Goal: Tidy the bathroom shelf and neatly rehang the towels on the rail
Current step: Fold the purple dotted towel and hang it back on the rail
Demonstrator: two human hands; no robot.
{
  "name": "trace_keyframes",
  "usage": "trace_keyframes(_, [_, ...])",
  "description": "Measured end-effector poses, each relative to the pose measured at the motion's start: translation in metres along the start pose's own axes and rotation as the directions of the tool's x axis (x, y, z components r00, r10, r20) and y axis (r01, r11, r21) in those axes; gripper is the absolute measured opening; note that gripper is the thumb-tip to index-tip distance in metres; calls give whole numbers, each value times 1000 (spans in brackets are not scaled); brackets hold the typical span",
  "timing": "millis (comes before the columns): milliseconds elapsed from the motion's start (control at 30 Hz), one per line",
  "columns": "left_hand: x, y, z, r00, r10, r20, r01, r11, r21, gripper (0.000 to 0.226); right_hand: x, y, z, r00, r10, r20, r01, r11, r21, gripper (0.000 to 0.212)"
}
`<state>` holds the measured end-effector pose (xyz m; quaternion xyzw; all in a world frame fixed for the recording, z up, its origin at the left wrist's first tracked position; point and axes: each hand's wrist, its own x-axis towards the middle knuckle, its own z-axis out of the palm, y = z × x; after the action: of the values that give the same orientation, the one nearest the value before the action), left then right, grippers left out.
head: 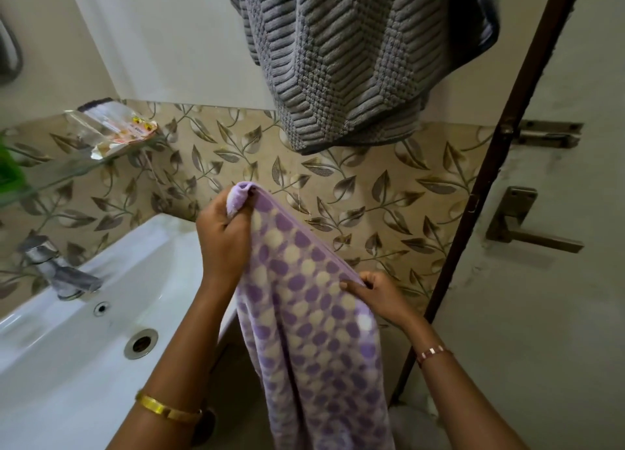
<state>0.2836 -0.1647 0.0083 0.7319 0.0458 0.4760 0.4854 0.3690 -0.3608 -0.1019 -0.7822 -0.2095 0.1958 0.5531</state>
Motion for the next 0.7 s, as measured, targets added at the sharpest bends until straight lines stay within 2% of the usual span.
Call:
trace_keyframes(100, [-4, -8, -4, 991, -124, 42, 122, 991, 54, 27, 0, -3, -1, 987, -69, -142, 73, 997, 25, 32])
trace_keyframes(167, [-7, -12, -3, 957, -221, 187, 198, 971, 134, 25, -1, -22, 1, 965, -178, -193, 178, 984, -16, 25])
trace_keyframes(233, [-18, -13, 6, 885, -250, 393, 199, 966, 166, 20, -1, -48, 7, 943, -280, -180, 274, 960, -60, 16])
trace_keyframes(300, [-33, -8, 21, 812, -235, 535, 203, 972, 119, 23, -3, -72, 13, 914, -377, -150, 362, 924, -122, 15])
trace_keyframes(333, [-39, -5, 27, 803, -229, 550, 227, 971, 73, 23, -4, -82, 14, 891, -428, -151, 407, 901, -154, 12])
trace_keyframes(400, [-41, -2, 34, 842, -240, 483, 297, 954, -42, 21, -9, -94, 11, 862, -473, -183, 452, 880, -144, 3])
trace_keyframes(433, [-39, -2, 34, 870, -244, 429, 304, 950, -75, 19, -11, -97, 8, 861, -468, -198, 454, 884, -114, 9])
trace_keyframes(567, [-30, 5, 32, 952, -180, 249, 202, 977, -67, 22, -16, -94, 1, 882, -456, -119, 449, 890, -80, 14])
trace_keyframes(700, [-16, 15, 28, 984, -154, 91, 163, 981, -105, 26, -11, -71, -8, 928, -364, -77, 360, 931, -70, 23])
